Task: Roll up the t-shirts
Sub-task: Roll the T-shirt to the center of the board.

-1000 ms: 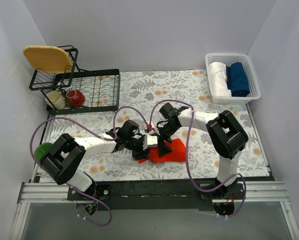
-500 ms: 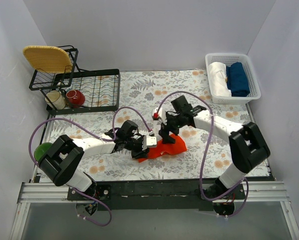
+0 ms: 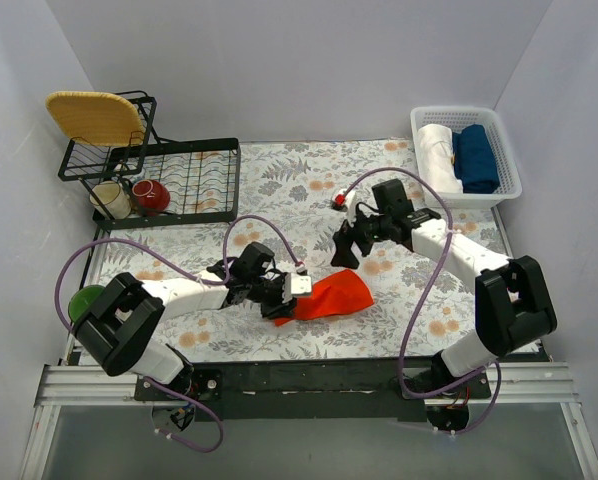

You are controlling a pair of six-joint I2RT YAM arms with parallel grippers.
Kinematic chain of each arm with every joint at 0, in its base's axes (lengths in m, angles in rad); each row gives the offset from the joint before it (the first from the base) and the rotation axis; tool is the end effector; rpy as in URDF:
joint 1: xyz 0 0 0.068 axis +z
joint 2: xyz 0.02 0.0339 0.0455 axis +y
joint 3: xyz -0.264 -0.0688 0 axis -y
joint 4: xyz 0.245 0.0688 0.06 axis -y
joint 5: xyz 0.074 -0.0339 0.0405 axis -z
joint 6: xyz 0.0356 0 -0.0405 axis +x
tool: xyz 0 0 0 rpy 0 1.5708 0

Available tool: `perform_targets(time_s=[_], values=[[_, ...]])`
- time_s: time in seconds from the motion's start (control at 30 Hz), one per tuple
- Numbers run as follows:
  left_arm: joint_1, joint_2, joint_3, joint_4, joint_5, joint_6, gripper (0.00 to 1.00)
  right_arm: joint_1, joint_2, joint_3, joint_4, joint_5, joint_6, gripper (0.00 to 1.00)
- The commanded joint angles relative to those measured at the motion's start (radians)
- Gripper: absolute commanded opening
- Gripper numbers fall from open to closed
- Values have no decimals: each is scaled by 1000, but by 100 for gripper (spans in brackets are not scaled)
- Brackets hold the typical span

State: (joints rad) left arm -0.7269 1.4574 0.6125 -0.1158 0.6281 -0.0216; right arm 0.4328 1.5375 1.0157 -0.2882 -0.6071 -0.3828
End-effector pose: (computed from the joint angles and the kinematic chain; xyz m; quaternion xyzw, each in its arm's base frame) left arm 0.1778 -0.1861 0.1481 0.4004 0.8193 -0.3787 0.1582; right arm 0.2862 0.1546 0.2325 -0.4533 0.7694 0.2863 0.3473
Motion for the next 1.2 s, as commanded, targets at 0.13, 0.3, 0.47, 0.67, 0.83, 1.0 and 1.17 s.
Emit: perform_targets(time_s=[0.13, 0.3, 0.47, 0.67, 0.83, 1.0, 1.17], values=[[3, -52, -19, -22, -1, -8, 1, 199, -42, -43, -14, -146, -264, 91], [4, -55, -14, -16, -2, -14, 0, 267, -34, -94, 38, -145, -294, 95], [7, -58, 0, -18, -7, -17, 0, 282, -16, -143, 34, -138, -388, 96], [9, -55, 15, -16, -2, -14, 0, 284, 30, -187, 84, -111, -427, 96], [9, -46, 27, -15, -5, -15, 0, 296, 78, -186, 104, -111, -435, 95], [14, -52, 39, 19, -31, -49, 0, 325, 118, -155, 34, -114, -462, 92], [21, -60, 30, 27, -44, -52, 0, 340, 133, -118, -97, -154, -513, 85]])
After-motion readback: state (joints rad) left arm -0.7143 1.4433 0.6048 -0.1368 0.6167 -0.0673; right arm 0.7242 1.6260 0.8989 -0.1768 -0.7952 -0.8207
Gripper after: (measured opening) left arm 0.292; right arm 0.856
